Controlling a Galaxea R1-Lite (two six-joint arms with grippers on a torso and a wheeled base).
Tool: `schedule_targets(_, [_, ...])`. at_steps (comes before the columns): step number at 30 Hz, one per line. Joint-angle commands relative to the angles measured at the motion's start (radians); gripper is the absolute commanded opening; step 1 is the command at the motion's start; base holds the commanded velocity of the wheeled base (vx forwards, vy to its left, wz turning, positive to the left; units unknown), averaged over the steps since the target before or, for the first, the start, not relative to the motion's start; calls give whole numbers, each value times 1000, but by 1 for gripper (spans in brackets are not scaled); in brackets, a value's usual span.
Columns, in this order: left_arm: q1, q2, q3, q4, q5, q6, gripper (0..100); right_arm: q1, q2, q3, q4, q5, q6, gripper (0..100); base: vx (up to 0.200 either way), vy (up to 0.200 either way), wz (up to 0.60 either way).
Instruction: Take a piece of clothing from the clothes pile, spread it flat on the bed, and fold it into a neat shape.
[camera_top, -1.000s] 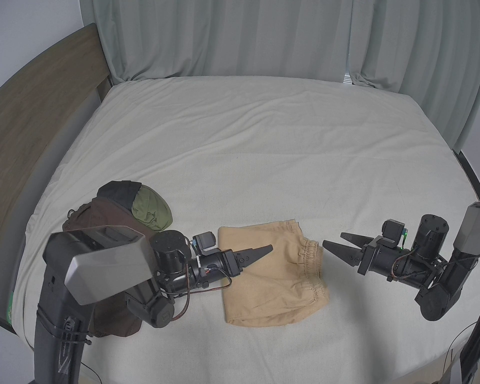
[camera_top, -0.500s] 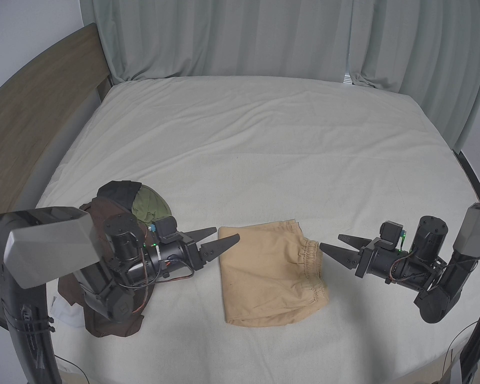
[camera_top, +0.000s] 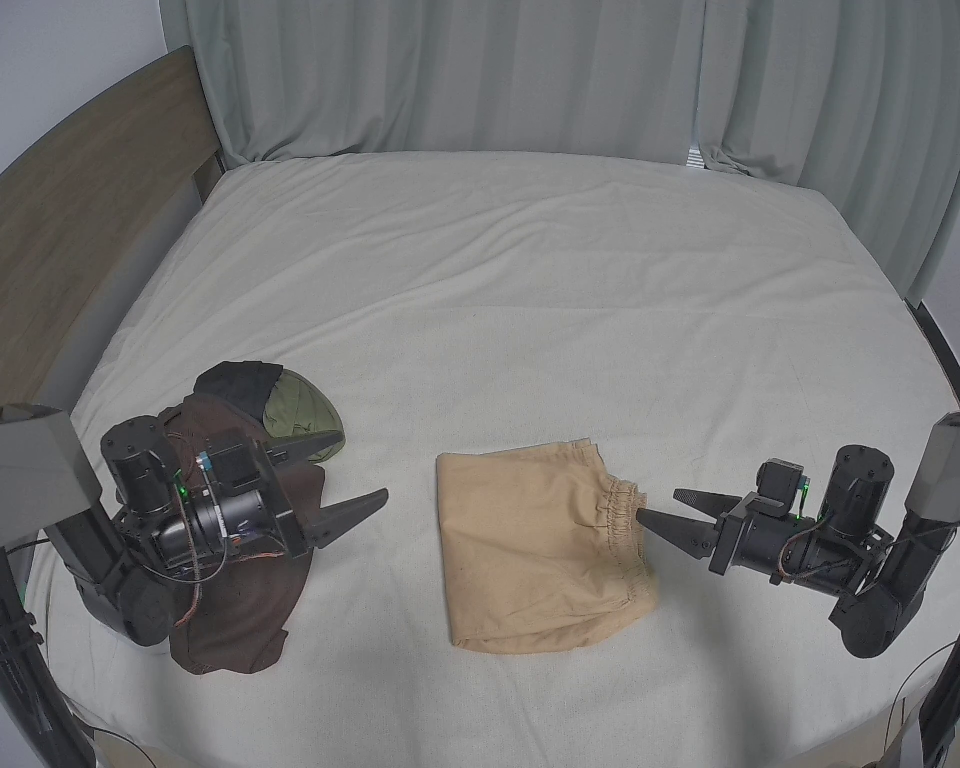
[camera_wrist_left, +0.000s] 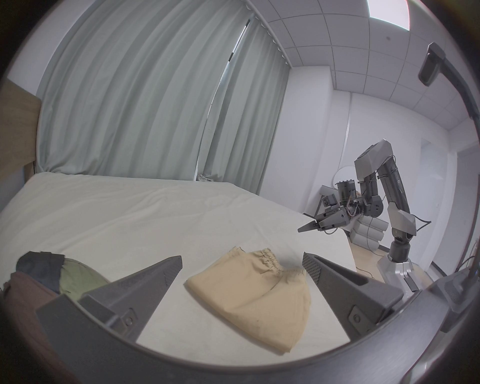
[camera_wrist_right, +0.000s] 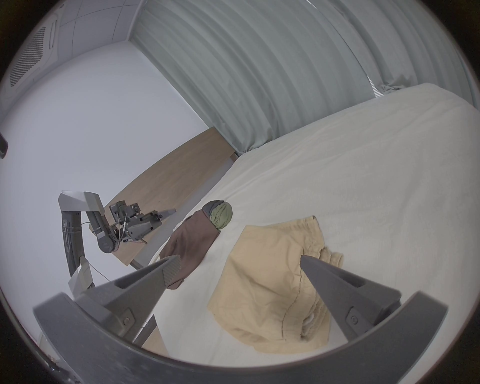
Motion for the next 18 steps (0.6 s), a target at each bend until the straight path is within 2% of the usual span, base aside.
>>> schedule_targets(1, [60, -79, 65, -3, -86, 17, 100, 5, 5, 50, 1, -11, -1, 100, 0, 0, 0])
schedule_targets(5, [94, -96, 99, 6, -157, 75, 100, 0, 18, 64, 1, -21, 2, 100, 0, 0, 0])
schedule_targets(10, [96, -148, 224, 11, -238, 126, 100, 13, 65, 66, 1, -93, 7, 100, 0, 0, 0])
schedule_targets(18, [80, -186, 237, 9, -246, 138, 100, 20, 156, 60, 0, -127, 11, 100, 0, 0, 0])
